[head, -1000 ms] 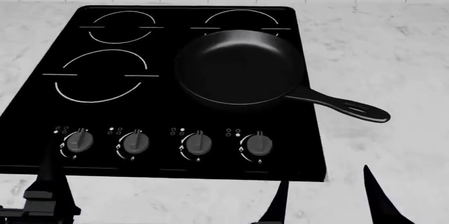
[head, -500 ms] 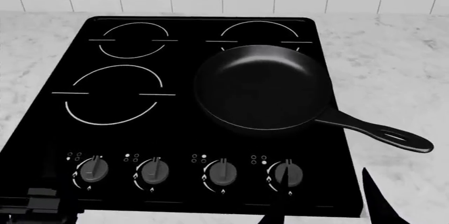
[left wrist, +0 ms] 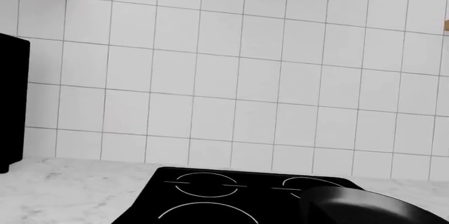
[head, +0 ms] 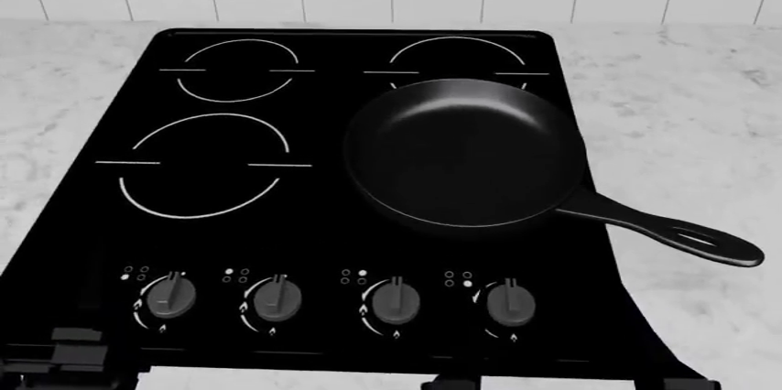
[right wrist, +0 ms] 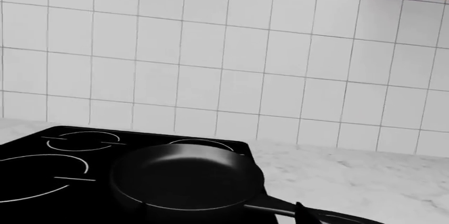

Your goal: Turn on the front right burner of the stove.

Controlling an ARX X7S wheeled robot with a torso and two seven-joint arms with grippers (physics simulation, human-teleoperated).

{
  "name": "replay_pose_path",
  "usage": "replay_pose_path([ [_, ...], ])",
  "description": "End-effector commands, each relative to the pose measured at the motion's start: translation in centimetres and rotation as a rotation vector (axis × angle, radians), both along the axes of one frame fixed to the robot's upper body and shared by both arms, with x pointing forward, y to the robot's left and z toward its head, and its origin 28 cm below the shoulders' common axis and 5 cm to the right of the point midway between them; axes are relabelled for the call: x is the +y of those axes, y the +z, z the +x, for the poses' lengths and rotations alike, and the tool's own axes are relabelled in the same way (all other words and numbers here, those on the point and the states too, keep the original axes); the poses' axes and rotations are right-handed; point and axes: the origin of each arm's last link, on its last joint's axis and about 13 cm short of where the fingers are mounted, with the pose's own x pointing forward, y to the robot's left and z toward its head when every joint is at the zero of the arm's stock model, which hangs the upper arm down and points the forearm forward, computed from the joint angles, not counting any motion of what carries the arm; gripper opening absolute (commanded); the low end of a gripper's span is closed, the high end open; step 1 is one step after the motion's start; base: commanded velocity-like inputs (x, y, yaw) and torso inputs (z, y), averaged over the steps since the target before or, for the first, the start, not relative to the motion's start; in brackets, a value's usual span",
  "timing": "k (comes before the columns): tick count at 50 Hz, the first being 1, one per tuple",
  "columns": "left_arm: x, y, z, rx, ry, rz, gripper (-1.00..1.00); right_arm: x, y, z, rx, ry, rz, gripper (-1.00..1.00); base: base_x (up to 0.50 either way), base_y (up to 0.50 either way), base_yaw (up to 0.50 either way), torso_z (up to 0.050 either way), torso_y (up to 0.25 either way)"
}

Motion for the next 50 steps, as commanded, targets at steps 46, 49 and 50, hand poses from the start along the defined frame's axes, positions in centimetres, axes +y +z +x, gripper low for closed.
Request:
replay_pose_path([
  [46, -0.1, -0.2, -0.2, -0.034, -0.044, -0.018, 1.0, 1.4, 0.6, 3.7, 0.311, -0.007, 0.102, 1.0, 0.0, 0.0, 0.0, 0.0, 0.0],
  [49, -0.1, -0.1, -0.3, -0.038, -0.045, -0.02, 1.0, 1.5, 0.8, 3.6, 0.372, 0.008, 0.095, 1.0, 0.0, 0.0, 0.0, 0.0, 0.0],
  [50, -0.1, -0.1, -0.3, -0.039, -0.045, -0.02, 1.0, 1.5, 0.9, 3.6, 0.368, 0.006, 0.094, 1.0, 0.0, 0.0, 0.0, 0.0, 0.0],
])
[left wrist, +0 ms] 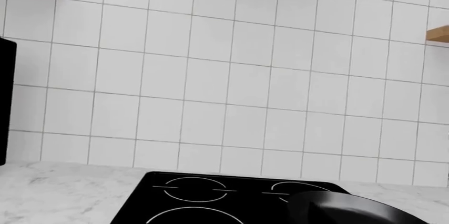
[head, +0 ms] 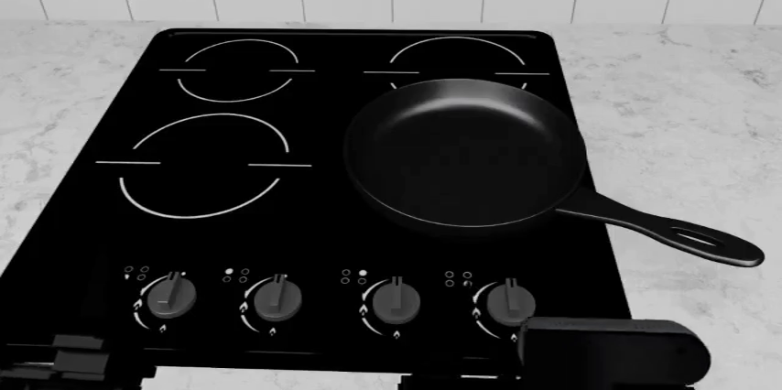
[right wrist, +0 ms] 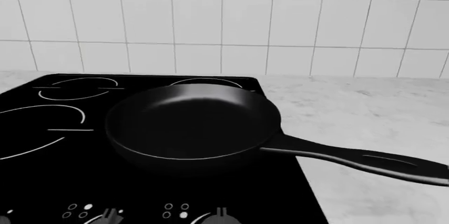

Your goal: Turn on the front right burner of the stove.

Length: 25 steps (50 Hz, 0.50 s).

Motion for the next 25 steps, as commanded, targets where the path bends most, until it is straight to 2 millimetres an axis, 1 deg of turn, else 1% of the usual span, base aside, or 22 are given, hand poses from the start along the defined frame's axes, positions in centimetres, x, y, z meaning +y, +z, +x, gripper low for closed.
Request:
replay_pose_path([
  [1, 0.0, 0.0, -0.1, -0.017, -0.012, -0.007, 1.0, 0.3, 1.0, 0.5, 0.132, 0.018, 0.0, 1.0, 0.0, 0.0, 0.0, 0.0, 0.0],
  [5, 0.0, 0.0, -0.1, -0.013, -0.013, -0.002, 1.0, -0.1, 0.9, 0.0, 0.181, 0.009, -0.01, 1.0, 0.0, 0.0, 0.0, 0.0, 0.0],
  [7, 0.0, -0.1, -0.1, -0.013, -0.012, -0.002, 1.0, 0.0, 0.9, -0.1, 0.225, 0.034, 0.006, 1.0, 0.0, 0.0, 0.0, 0.0, 0.0],
  [11, 0.0, 0.0, -0.1, -0.016, -0.015, -0.006, 1.0, -0.1, 1.3, -0.3, 0.251, 0.038, -0.01, 1.0, 0.0, 0.0, 0.0, 0.0, 0.0],
  [14, 0.0, -0.1, -0.1, -0.019, -0.015, -0.007, 1.0, -0.2, 1.6, -0.2, 0.259, 0.036, -0.013, 1.0, 0.0, 0.0, 0.0, 0.0, 0.0],
  [15, 0.0, -0.1, -0.1, -0.019, -0.013, -0.007, 1.0, -0.1, 1.6, -0.1, 0.273, 0.059, 0.025, 1.0, 0.0, 0.0, 0.0, 0.0, 0.0],
  [16, 0.0, 0.0, -0.1, -0.017, -0.011, -0.008, 1.0, -0.3, 1.5, 0.1, 0.272, 0.04, -0.01, 1.0, 0.0, 0.0, 0.0, 0.0, 0.0],
  [17, 0.0, 0.0, -0.1, -0.019, -0.012, -0.008, 1.0, -0.3, 1.6, 0.2, 0.272, 0.041, 0.019, 1.0, 0.0, 0.0, 0.0, 0.0, 0.0],
  [19, 0.0, 0.0, -0.1, -0.017, -0.014, -0.008, 1.0, -0.3, 1.9, 0.2, 0.274, 0.043, 0.017, 1.0, 0.0, 0.0, 0.0, 0.0, 0.0],
  [25, 0.0, 0.0, -0.1, -0.017, -0.014, -0.008, 1.0, -0.3, 1.9, 0.2, 0.277, 0.043, 0.036, 1.0, 0.0, 0.0, 0.0, 0.0, 0.0],
])
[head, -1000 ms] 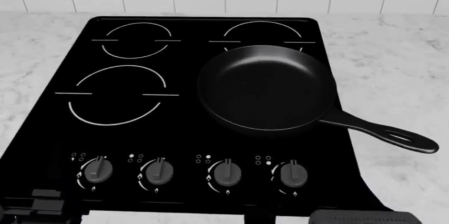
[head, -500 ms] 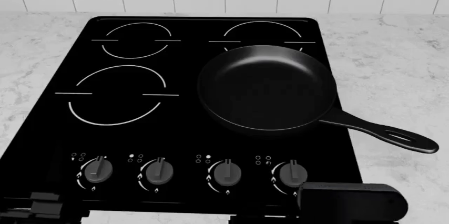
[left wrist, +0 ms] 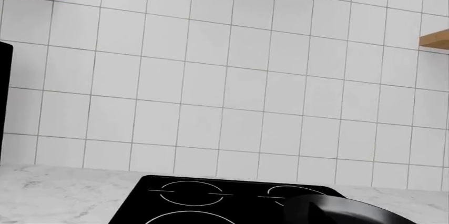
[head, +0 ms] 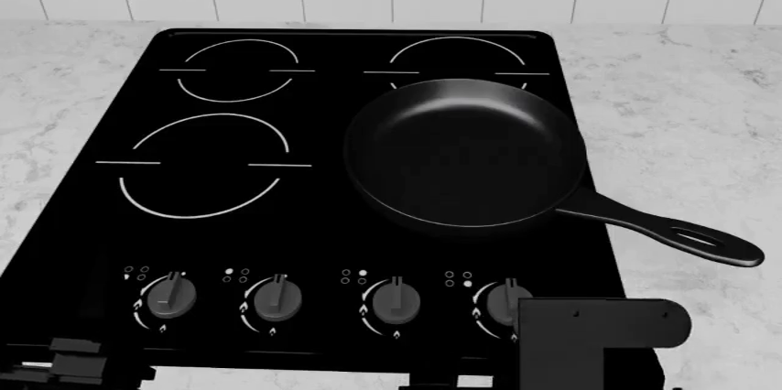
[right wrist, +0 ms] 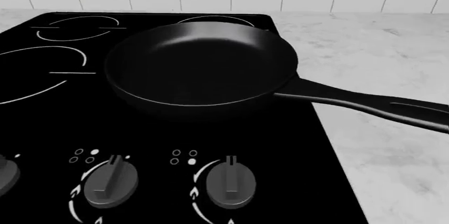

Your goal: Turn on the front right burner of the stove.

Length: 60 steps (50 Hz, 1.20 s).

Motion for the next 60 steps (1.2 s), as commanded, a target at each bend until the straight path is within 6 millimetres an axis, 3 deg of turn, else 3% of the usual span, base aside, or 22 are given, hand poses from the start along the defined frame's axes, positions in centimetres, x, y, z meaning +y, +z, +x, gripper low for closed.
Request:
replay_pose_path([
  [1, 0.0, 0.0, 0.0, -0.001, -0.002, -0.001, 1.0, -0.1, 0.4, 0.1, 0.038, 0.009, 0.017, 1.0, 0.0, 0.0, 0.0, 0.0, 0.0],
  [11, 0.0, 0.0, 0.0, -0.002, -0.001, -0.001, 1.0, -0.2, 0.5, 0.0, 0.038, -0.02, 0.007, 1.0, 0.0, 0.0, 0.0, 0.0, 0.0],
  [21, 0.0, 0.0, -0.1, -0.013, -0.004, -0.005, 1.0, -1.1, 1.2, -0.5, 0.222, -0.014, 0.075, 1.0, 0.0, 0.0, 0.0, 0.0, 0.0],
  [31, 0.0, 0.0, -0.1, -0.016, -0.005, -0.003, 1.0, -2.1, 2.7, 0.0, 0.288, -0.019, 0.076, 1.0, 0.0, 0.0, 0.0, 0.0, 0.0],
  [46, 0.0, 0.0, -0.1, -0.02, -0.007, -0.006, 1.0, -2.0, 4.7, 3.8, 0.346, -0.012, -0.05, 1.0, 0.0, 0.0, 0.0, 0.0, 0.0],
  [55, 0.1, 0.0, -0.1, -0.017, -0.013, -0.008, 1.0, -2.0, 6.1, 5.7, 0.383, 0.027, 0.007, 1.0, 0.0, 0.0, 0.0, 0.0, 0.0],
  [60, 0.0, 0.0, -0.1, -0.014, -0.013, -0.008, 1.0, -2.1, 5.7, 6.4, 0.406, 0.042, 0.026, 1.0, 0.0, 0.0, 0.0, 0.0, 0.0],
])
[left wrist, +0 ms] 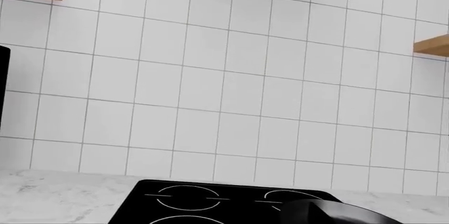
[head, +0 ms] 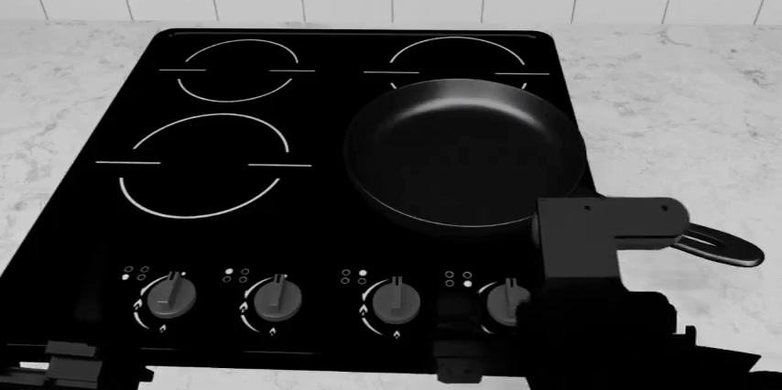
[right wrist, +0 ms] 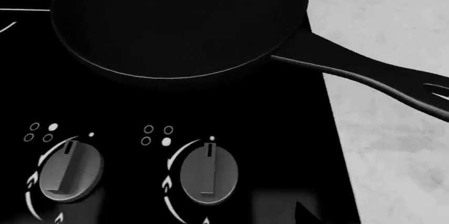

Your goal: Turn on the front right burner of the stove.

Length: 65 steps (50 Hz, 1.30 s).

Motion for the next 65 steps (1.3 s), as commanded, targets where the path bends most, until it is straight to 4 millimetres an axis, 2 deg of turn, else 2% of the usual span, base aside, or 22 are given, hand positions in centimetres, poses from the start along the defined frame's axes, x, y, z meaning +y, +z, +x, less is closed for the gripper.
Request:
replay_pose_path([
  [1, 0.0, 0.0, 0.0, 0.004, -0.003, -0.001, 1.0, -0.1, 0.8, 2.0, 0.054, 0.022, 0.029, 1.0, 0.0, 0.0, 0.0, 0.0, 0.0],
  [12, 0.0, 0.0, 0.0, 0.008, -0.001, 0.012, 1.0, -0.4, 0.9, 3.1, 0.091, 0.008, 0.063, 1.0, 0.0, 0.0, 0.0, 0.0, 0.0],
  [33, 0.0, -0.1, 0.0, 0.018, -0.006, 0.014, 1.0, 0.1, 0.1, 4.5, 0.165, -0.04, 0.025, 1.0, 0.0, 0.0, 0.0, 0.0, 0.0],
  [34, 0.0, -0.2, 0.0, 0.024, -0.003, 0.02, 1.0, 0.2, 0.9, 4.6, 0.17, -0.041, 0.023, 1.0, 0.0, 0.0, 0.0, 0.0, 0.0],
  [38, 0.0, -0.1, -0.1, 0.009, -0.005, 0.017, 1.0, 0.3, 0.8, 4.5, 0.173, -0.038, 0.03, 1.0, 0.0, 0.0, 0.0, 0.0, 0.0],
  [65, 0.0, 0.0, -0.2, 0.0, -0.016, 0.014, 1.0, 0.5, -1.4, 6.6, 0.216, -0.04, 0.057, 1.0, 0.0, 0.0, 0.0, 0.0, 0.0],
])
